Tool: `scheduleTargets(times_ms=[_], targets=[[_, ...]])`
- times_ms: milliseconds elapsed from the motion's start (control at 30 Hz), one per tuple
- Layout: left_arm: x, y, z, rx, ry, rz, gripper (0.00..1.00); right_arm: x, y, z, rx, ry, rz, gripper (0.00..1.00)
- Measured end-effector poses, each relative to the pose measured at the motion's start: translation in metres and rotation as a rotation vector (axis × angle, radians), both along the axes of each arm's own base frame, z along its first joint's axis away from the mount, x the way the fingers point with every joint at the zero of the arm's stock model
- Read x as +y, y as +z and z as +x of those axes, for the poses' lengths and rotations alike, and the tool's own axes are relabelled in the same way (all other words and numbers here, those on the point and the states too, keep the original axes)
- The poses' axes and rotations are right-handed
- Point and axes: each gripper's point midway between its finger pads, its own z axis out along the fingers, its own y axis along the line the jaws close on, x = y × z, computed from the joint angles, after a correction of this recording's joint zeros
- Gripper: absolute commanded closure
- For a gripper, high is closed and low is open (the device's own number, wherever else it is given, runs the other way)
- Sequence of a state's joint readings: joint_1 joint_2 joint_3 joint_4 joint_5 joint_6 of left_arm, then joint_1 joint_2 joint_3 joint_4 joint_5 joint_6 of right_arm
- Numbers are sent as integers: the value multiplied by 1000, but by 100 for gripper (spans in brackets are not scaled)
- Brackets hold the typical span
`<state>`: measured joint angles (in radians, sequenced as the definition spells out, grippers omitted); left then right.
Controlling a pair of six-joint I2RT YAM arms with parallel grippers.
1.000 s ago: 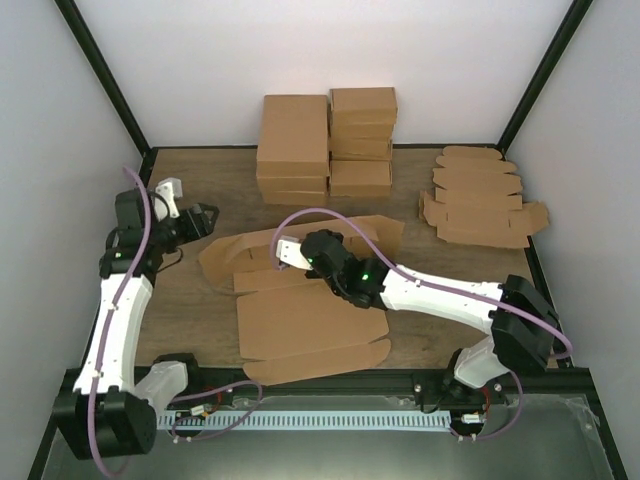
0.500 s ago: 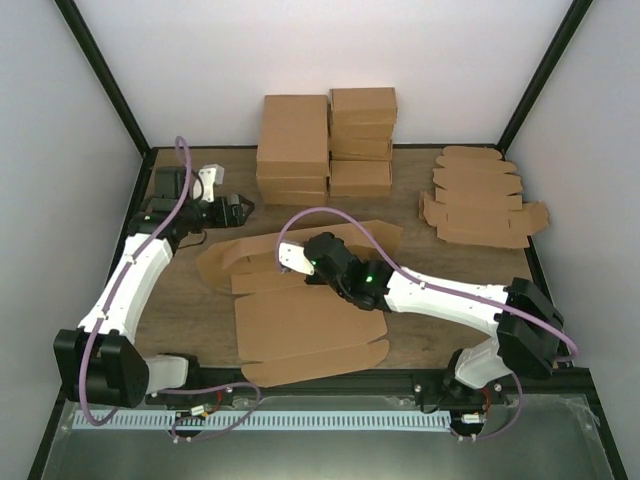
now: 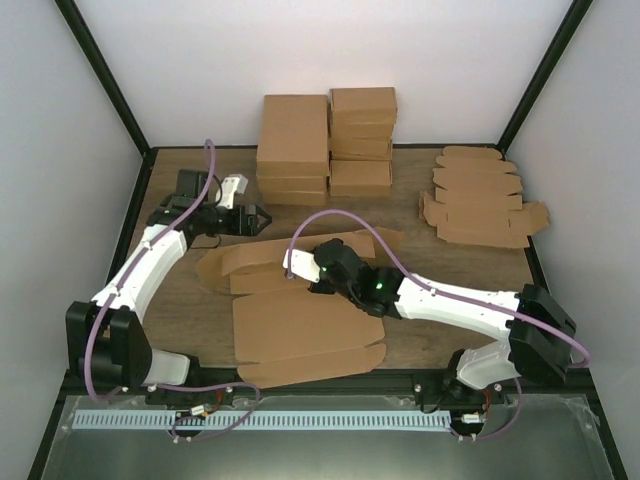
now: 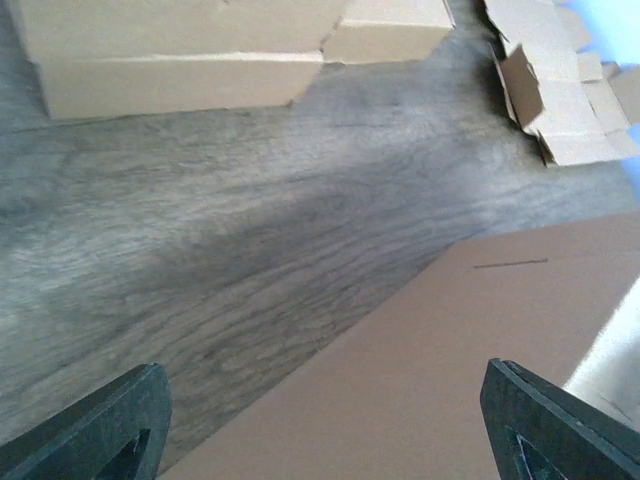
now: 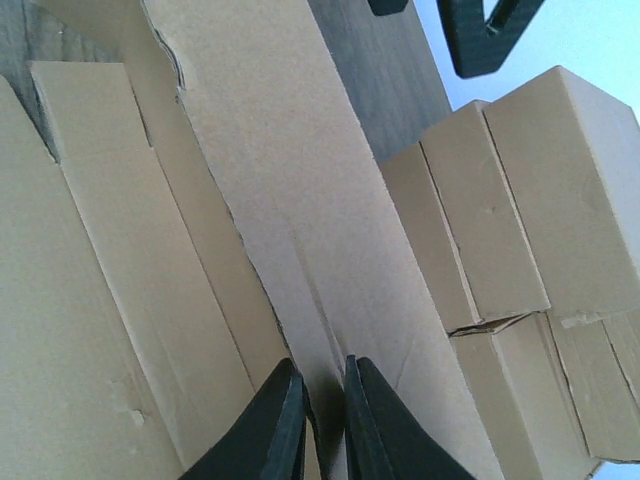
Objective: Fold the paper box
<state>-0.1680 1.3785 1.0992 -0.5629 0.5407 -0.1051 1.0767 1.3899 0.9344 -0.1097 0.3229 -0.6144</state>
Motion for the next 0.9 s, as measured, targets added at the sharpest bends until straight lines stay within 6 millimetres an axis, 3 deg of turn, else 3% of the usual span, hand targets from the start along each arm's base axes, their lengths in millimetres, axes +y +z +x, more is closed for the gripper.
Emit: scheduleTargets(times_ms=[333,600,900], targets=[[-30,-7,-18,29,-121,-36,14,3,-2,-2,32,-9,54,84],[-34,-14,-19,47,-141,-36,14,7,-4,-7,73,-2,94,79],[-38,-25,-21,70,-152,-22,14,4,-4,-18,173,20,184,68]])
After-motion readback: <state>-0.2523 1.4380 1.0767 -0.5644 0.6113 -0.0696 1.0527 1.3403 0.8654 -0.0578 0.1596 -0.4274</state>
